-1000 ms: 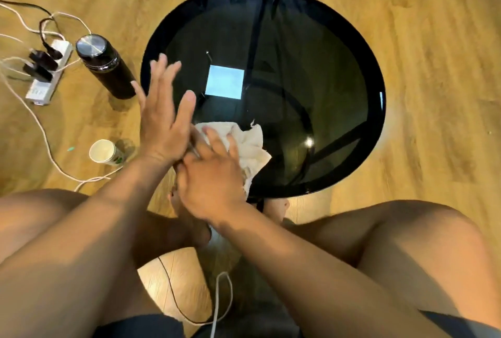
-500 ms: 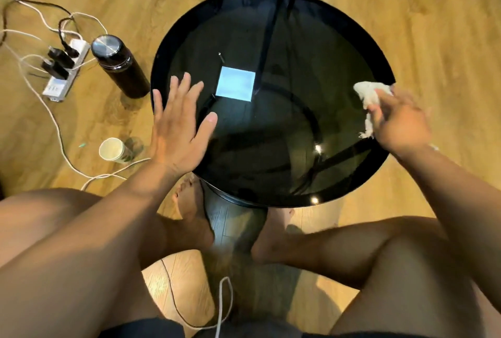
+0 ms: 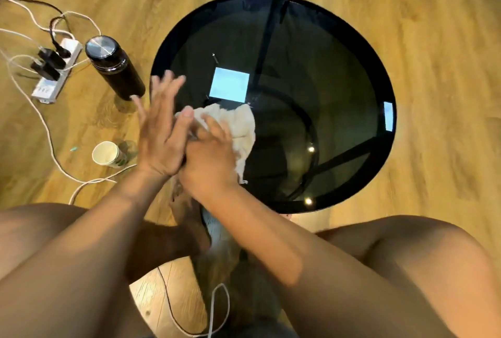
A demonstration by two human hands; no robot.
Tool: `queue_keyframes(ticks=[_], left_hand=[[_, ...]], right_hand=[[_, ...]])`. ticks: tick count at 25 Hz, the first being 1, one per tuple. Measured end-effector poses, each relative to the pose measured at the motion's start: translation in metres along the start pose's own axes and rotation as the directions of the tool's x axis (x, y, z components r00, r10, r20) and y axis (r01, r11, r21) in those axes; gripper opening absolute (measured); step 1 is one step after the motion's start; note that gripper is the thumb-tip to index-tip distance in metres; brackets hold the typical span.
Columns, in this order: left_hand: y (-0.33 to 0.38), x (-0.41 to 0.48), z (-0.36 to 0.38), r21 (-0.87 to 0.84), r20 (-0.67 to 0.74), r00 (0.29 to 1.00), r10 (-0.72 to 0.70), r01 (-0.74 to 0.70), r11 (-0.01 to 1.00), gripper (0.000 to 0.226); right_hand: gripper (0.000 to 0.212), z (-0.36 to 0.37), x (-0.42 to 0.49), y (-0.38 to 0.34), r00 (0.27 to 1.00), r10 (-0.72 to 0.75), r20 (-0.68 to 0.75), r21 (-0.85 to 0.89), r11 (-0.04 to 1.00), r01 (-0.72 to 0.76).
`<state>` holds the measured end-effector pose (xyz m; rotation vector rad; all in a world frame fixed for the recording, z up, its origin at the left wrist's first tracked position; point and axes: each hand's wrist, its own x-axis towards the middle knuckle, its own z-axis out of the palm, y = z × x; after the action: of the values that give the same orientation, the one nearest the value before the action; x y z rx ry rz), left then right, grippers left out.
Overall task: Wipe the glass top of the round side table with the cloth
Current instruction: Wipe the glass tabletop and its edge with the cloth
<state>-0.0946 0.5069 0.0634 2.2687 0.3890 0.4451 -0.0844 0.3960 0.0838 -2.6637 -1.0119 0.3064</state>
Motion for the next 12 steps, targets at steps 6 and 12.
queue_keyframes(ticks=[6,12], left_hand=[[0.016,0.018,0.0,0.22,0.094,0.988,0.121,-0.139,0.966,0.057],[0.018,0.014,0.015,0.378,0.095,0.992,0.078,-0.108,0.92,0.06]], right_hand=[[0.037,-0.038,-0.019,0.132,0.99,-0.06,-0.13,0.159,0.984,0.081],[0.041,-0.116,-0.041,0.302,0.858,0.476,-0.194,-0.099,0.861,-0.499]])
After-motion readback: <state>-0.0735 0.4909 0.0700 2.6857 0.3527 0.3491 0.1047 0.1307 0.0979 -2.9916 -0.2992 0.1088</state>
